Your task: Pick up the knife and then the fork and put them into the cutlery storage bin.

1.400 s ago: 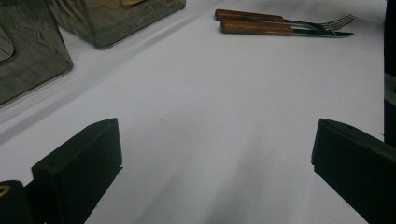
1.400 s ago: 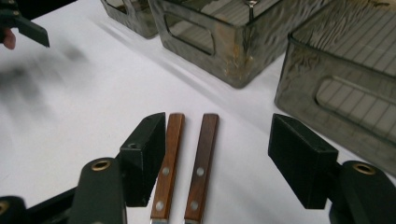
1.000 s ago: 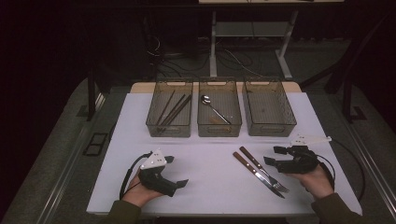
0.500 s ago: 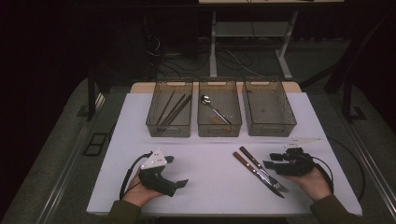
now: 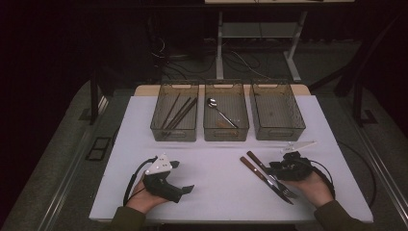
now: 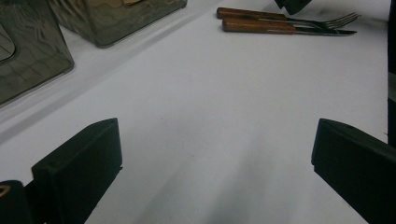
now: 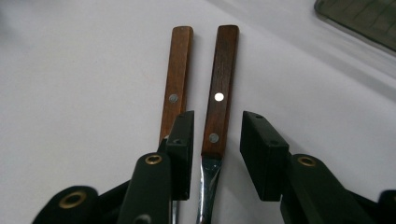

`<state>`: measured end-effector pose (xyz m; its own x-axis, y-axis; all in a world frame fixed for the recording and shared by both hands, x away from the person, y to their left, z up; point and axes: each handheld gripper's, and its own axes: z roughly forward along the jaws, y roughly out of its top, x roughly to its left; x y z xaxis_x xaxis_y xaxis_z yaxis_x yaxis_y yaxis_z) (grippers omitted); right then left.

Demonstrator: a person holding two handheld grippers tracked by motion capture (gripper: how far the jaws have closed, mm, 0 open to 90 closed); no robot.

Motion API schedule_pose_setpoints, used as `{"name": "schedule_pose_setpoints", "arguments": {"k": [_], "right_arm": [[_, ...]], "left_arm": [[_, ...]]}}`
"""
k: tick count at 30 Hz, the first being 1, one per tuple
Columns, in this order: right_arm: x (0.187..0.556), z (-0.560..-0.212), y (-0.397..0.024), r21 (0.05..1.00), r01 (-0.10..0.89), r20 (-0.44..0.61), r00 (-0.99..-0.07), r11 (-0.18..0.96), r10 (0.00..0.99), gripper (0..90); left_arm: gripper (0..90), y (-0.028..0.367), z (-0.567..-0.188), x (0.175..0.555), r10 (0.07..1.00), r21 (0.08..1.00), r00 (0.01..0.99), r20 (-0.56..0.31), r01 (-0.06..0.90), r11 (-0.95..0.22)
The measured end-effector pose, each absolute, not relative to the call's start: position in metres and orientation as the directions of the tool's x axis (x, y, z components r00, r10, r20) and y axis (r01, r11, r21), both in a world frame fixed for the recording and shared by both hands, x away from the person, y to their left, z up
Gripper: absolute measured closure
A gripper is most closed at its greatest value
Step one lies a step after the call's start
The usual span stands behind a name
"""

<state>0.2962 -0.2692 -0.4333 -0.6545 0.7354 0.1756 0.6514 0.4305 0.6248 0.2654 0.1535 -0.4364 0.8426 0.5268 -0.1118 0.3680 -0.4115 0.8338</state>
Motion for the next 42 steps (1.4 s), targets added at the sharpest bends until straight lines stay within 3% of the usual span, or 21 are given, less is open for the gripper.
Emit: {"name": "schedule_pose_setpoints", "arguments": {"k": [22,42], "right_arm": [[0.302,-0.437,-0.256,0.554,0.635,0.101,-0.693,0.538,0.714,74.3],[0.324,-0.426,-0.238,0.361,0.669,0.086,-0.718,0.650,0.691,75.4]], "left_arm": [[0.5,0.153,-0.437,0.266,0.525,0.834,0.844,-0.114,0.368,-0.412],[0.5,0.152,-0.437,0.266,0.522,0.832,0.845,-0.116,0.369,-0.413]]}}
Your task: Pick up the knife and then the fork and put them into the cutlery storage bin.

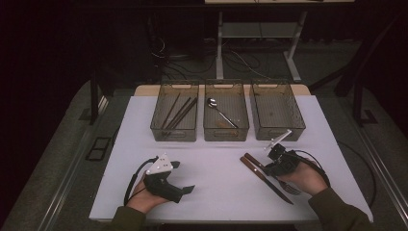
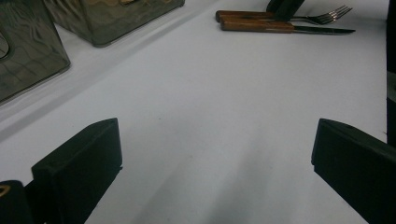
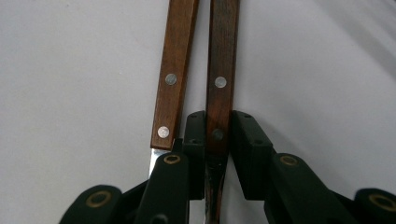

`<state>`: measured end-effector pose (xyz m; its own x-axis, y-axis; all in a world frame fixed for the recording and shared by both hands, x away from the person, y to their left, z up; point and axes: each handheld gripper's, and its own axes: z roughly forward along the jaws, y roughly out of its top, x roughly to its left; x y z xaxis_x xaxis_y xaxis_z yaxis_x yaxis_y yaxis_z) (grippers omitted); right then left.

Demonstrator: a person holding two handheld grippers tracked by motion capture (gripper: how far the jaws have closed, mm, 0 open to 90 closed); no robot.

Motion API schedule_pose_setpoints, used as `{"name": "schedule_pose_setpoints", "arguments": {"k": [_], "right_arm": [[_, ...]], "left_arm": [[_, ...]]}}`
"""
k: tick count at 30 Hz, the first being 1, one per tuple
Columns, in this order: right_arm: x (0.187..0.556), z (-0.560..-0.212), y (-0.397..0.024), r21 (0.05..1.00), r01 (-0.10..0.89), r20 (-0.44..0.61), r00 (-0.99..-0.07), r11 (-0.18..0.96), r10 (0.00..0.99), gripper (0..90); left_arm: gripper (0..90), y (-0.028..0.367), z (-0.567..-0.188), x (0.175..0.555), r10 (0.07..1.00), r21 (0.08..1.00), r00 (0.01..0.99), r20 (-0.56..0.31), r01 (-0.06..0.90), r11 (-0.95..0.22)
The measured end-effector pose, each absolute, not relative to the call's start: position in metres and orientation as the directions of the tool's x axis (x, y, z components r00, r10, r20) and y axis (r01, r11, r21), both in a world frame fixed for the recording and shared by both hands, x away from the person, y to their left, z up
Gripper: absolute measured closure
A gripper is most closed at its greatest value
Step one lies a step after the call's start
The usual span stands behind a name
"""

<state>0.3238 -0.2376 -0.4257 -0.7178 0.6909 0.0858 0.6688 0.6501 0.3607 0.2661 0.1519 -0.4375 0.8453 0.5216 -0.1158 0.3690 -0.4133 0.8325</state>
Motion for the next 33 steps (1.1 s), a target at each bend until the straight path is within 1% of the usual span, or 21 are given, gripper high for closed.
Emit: {"name": "schedule_pose_setpoints", "arguments": {"k": [11,14,17,24,33], "right_arm": [[0.344,-0.420,-0.213,0.145,0.697,0.068,-0.715,0.702,0.696,75.2],[0.348,-0.420,-0.209,0.102,0.701,0.058,-0.713,0.706,0.699,76.2],[0.349,-0.419,-0.206,0.077,0.697,0.043,-0.717,0.713,0.696,76.9],[0.349,-0.419,-0.209,0.095,0.692,0.054,-0.722,0.716,0.690,77.0],[0.348,-0.415,-0.219,0.189,0.690,0.074,-0.720,0.699,0.690,77.0]], "left_arm": [[0.5,0.151,-0.438,0.266,0.517,0.830,0.849,-0.114,0.368,-0.420],[0.5,0.151,-0.438,0.266,0.516,0.830,0.849,-0.113,0.366,-0.420],[0.5,0.151,-0.438,0.266,0.516,0.831,0.849,-0.114,0.366,-0.419],[0.5,0.151,-0.438,0.266,0.515,0.831,0.849,-0.114,0.366,-0.419],[0.5,0.151,-0.438,0.266,0.516,0.831,0.849,-0.114,0.365,-0.419]]}}
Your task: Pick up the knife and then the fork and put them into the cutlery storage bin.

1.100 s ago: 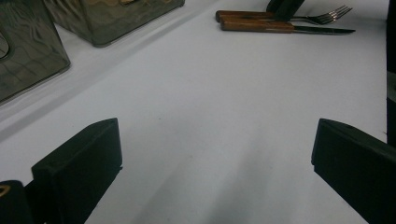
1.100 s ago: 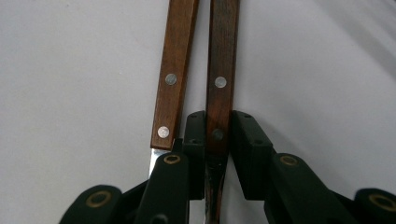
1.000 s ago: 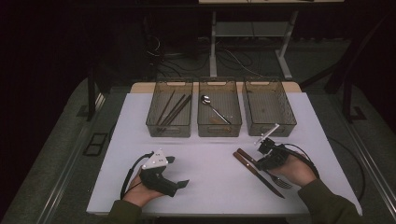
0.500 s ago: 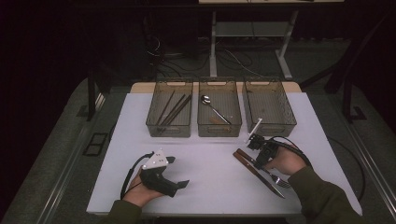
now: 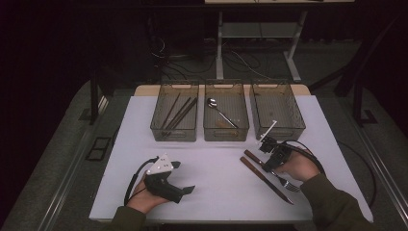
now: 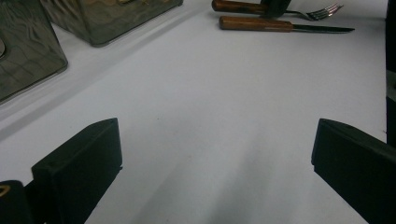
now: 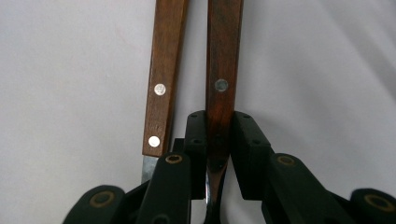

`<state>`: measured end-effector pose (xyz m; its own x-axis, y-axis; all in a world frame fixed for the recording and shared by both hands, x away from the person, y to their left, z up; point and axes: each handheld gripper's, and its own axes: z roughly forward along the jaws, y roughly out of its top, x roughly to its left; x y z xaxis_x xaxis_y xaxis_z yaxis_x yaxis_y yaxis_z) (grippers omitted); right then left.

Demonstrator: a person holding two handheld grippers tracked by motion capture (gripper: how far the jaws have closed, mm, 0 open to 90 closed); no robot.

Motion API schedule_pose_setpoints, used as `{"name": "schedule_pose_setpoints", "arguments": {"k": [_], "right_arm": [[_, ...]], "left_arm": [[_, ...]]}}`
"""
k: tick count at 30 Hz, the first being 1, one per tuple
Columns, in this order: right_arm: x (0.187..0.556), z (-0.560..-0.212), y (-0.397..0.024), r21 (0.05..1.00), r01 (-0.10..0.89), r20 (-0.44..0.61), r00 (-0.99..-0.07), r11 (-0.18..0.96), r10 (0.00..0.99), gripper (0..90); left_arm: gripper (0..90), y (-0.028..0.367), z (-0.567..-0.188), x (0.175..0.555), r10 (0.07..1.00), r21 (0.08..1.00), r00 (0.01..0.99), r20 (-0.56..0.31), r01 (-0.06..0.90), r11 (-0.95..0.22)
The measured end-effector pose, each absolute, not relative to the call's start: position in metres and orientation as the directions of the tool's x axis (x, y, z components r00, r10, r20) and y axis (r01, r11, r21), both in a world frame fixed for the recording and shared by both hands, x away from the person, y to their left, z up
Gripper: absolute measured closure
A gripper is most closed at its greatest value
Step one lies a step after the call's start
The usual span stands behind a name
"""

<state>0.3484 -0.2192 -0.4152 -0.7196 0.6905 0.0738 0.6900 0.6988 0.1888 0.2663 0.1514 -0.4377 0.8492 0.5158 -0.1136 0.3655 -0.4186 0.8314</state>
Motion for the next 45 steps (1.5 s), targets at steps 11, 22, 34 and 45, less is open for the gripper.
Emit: {"name": "schedule_pose_setpoints", "arguments": {"k": [11,22,34,45], "right_arm": [[0.347,-0.405,-0.243,0.339,0.694,0.101,-0.699,0.636,0.708,77.1],[0.341,-0.395,-0.269,0.505,0.680,0.143,-0.672,0.531,0.726,77.1],[0.337,-0.392,-0.286,0.612,0.651,0.165,-0.660,0.449,0.733,77.0],[0.332,-0.385,-0.295,0.724,0.586,0.149,-0.647,0.363,0.748,77.0]], "left_arm": [[0.5,0.152,-0.437,0.266,0.515,0.833,0.850,-0.114,0.364,-0.416],[0.5,0.153,-0.436,0.265,0.516,0.837,0.849,-0.114,0.362,-0.411],[0.4,0.154,-0.435,0.265,0.512,0.842,0.851,-0.116,0.358,-0.405],[0.3,0.156,-0.435,0.266,0.517,0.846,0.848,-0.117,0.358,-0.396]]}}
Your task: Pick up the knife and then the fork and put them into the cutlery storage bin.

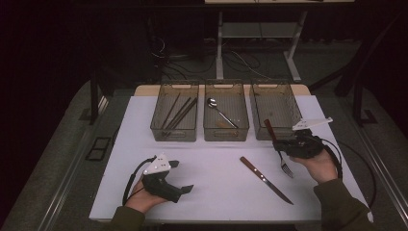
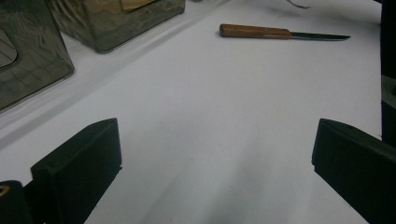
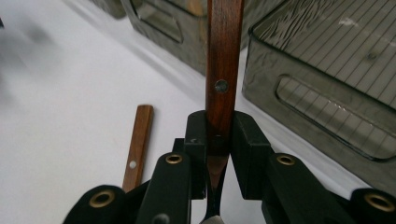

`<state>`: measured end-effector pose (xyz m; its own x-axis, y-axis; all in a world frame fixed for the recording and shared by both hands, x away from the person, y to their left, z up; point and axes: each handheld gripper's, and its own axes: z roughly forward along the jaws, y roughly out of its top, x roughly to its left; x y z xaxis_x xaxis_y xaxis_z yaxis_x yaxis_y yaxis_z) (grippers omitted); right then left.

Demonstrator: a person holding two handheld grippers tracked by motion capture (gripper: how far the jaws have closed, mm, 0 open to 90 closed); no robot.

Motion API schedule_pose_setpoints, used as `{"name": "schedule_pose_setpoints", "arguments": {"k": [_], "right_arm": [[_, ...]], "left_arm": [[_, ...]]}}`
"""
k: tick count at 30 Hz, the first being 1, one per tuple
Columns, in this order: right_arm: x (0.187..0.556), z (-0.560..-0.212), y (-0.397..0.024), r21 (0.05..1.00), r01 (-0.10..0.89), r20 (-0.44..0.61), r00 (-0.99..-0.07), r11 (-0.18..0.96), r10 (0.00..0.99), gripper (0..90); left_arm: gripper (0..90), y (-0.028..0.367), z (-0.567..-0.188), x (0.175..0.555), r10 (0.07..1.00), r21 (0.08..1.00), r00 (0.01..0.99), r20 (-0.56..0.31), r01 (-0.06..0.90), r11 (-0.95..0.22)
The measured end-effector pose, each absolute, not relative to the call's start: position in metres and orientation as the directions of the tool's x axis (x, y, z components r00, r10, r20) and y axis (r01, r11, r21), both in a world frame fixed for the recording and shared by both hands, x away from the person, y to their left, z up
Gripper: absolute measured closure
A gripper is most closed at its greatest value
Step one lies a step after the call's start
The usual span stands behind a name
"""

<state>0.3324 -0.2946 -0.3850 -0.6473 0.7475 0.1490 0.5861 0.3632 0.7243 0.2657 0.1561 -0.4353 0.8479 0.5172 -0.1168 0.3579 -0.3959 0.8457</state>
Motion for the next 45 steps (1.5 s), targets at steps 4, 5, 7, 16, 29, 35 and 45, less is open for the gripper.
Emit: {"name": "schedule_pose_setpoints", "arguments": {"k": [4,5,7,16,29,35,45], "right_arm": [[0.333,-0.385,-0.299,0.745,0.581,0.164,-0.635,0.327,0.755,76.9],[0.333,-0.385,-0.300,0.749,0.580,0.167,-0.633,0.320,0.756,77.0],[0.333,-0.384,-0.303,0.759,0.573,0.162,-0.627,0.311,0.762,76.9],[0.332,-0.378,-0.310,0.821,0.523,0.157,-0.594,0.230,0.789,76.9],[0.341,-0.369,-0.318,0.850,0.499,0.172,-0.567,0.170,0.805,76.9],[0.346,-0.361,-0.321,0.863,0.481,0.165,-0.560,0.156,0.812,77.0],[0.363,-0.338,-0.328,0.886,0.445,0.144,-0.535,0.133,0.833,77.0]], "left_arm": [[0.2,0.157,-0.435,0.266,0.517,0.845,0.848,-0.115,0.357,-0.399],[0.2,0.157,-0.435,0.266,0.518,0.845,0.847,-0.116,0.358,-0.396],[0.2,0.157,-0.435,0.266,0.520,0.846,0.846,-0.118,0.360,-0.393],[0.1,0.160,-0.435,0.268,0.511,0.849,0.853,-0.109,0.347,-0.398],[0.0,0.162,-0.440,0.274,0.501,0.843,0.859,-0.105,0.344,-0.414],[0.0,0.160,-0.440,0.272,0.497,0.842,0.861,-0.105,0.343,-0.417],[0.0,0.159,-0.440,0.272,0.499,0.844,0.859,-0.111,0.348,-0.410]]}}
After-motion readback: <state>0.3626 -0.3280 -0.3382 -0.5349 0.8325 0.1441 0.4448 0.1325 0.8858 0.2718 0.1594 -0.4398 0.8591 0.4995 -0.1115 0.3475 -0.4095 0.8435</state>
